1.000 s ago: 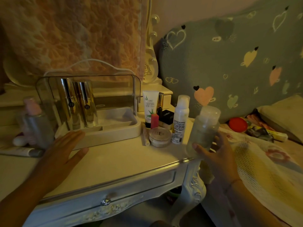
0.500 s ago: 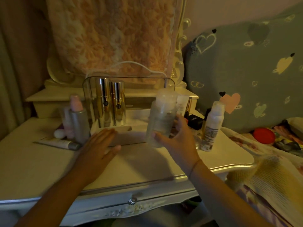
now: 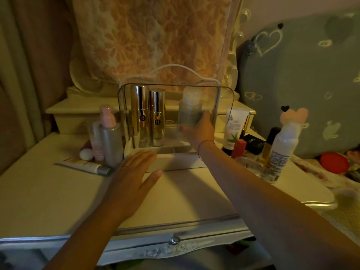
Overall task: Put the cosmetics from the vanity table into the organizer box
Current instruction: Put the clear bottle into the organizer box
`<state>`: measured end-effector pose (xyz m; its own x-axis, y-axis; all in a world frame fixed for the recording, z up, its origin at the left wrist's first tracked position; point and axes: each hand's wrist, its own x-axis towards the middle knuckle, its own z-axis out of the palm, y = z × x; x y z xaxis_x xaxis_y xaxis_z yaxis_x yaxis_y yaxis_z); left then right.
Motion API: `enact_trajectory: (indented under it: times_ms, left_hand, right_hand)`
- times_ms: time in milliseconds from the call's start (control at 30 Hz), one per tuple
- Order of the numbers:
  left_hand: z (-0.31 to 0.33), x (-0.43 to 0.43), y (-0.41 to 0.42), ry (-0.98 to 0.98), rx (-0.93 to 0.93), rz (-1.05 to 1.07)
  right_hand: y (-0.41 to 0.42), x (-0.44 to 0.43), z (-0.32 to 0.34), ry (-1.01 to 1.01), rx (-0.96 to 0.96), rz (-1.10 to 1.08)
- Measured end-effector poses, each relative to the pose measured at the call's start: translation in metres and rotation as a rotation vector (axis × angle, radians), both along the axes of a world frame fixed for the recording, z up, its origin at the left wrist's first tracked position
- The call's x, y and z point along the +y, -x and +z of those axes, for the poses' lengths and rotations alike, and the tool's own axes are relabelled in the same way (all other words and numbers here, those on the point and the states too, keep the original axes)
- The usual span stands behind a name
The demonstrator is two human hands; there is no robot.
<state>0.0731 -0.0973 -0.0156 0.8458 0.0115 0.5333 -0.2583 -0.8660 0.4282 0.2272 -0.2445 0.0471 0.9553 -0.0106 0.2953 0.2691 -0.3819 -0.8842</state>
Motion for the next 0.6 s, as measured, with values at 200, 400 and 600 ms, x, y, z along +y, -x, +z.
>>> enact_trajectory:
  times_ms: [200, 400, 600]
  left_hand:
    - [0.000, 0.000, 0.000, 0.003, -0.005, -0.003]
    - [-0.001, 0.001, -0.001, -0.007, 0.005, 0.005]
    - [0.001, 0.001, 0.001, -0.022, 0.009, 0.002]
  right_hand:
    - [-0.027, 0.006, -0.006, 0.175, 0.183, -0.124]
    - [-0.030, 0.008, -0.009, 0.247, 0.206, -0.176]
    - [-0.017, 0.002, -0.010, 0.323, 0.083, -0.251]
